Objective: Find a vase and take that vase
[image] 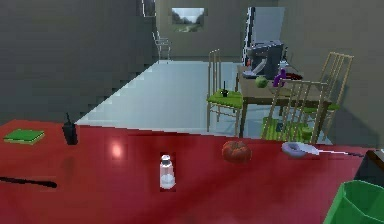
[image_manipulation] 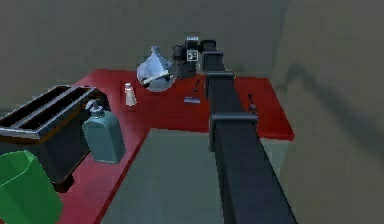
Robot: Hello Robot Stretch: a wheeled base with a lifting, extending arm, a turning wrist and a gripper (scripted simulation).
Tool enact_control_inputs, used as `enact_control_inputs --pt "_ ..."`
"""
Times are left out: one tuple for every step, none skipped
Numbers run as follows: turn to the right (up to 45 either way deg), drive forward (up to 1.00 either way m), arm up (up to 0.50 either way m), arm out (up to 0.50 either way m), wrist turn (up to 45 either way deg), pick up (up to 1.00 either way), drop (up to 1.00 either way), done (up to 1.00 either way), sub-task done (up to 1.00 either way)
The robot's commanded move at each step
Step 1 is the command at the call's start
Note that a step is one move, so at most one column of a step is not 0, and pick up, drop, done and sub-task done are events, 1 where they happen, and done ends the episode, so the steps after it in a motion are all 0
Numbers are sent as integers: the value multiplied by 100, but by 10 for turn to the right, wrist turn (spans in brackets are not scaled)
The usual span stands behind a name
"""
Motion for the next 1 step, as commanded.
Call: enact_control_inputs --pt "0 0 0 0 0 0 0 100 0"
